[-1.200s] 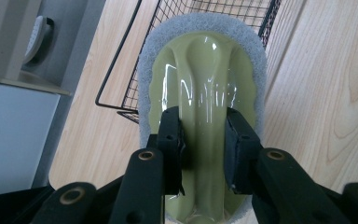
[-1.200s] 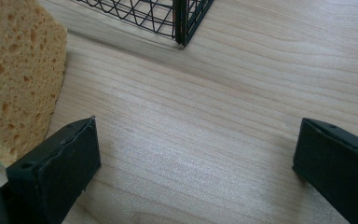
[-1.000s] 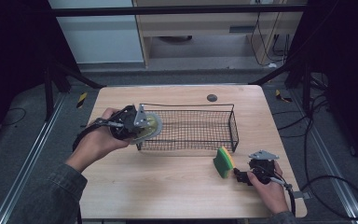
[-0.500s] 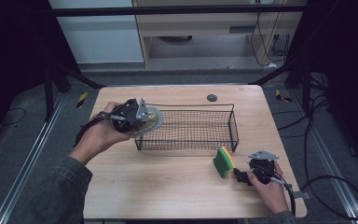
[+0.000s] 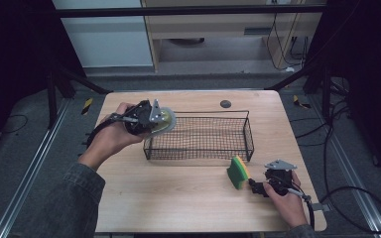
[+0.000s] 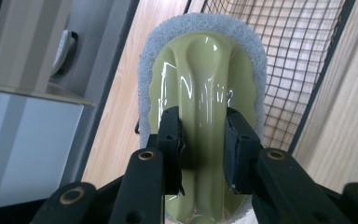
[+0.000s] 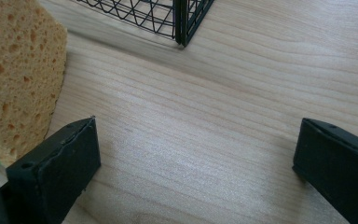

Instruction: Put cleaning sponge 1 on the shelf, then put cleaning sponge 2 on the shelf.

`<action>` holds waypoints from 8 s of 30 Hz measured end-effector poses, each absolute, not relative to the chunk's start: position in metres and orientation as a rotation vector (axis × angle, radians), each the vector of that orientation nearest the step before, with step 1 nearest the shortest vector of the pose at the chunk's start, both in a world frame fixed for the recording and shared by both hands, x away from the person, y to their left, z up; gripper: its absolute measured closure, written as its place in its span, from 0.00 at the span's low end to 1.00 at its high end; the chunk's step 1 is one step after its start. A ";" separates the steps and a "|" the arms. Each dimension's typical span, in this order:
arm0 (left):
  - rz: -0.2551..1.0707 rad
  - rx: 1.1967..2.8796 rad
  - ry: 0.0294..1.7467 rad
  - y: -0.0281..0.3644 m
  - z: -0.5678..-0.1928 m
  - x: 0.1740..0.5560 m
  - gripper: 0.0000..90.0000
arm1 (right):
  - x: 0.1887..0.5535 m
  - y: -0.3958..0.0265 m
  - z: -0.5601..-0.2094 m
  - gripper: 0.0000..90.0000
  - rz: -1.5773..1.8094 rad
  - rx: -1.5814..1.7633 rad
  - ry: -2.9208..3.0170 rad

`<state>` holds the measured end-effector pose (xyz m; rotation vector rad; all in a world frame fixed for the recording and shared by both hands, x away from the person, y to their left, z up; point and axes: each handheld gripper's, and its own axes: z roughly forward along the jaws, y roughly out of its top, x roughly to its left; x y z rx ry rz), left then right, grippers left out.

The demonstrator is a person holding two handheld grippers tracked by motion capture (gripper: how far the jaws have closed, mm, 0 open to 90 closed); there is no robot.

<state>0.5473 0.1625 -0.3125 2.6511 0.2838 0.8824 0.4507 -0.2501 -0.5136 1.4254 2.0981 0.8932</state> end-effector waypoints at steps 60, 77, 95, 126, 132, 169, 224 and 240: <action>0.765 2.771 0.150 0.133 -0.373 0.579 0.79 | 0.451 -0.250 -0.514 0.01 0.893 1.421 2.101; 0.737 2.794 0.155 0.133 -0.385 0.582 0.79 | 0.451 -0.250 -0.514 0.01 0.895 1.420 2.100; 0.675 2.841 0.142 0.130 -0.403 0.588 0.79 | 0.451 -0.250 -0.514 0.01 0.895 1.419 2.101; 0.571 2.875 0.218 0.126 -0.421 0.594 0.78 | 0.451 -0.250 -0.514 0.01 0.895 1.421 2.103; 0.563 2.863 0.248 0.127 -0.421 0.595 0.75 | 0.451 -0.250 -0.513 0.01 0.897 1.423 2.102; 0.607 2.637 0.473 0.142 -0.377 0.576 0.17 | 0.451 -0.250 -0.514 0.01 0.895 1.422 2.101; 0.524 2.275 1.087 0.249 -0.481 0.463 0.06 | 0.412 -0.240 -0.465 0.15 0.744 1.387 2.172; 0.466 2.184 1.182 0.260 -0.501 0.471 0.04 | 0.410 -0.215 -0.412 0.22 0.729 1.379 2.263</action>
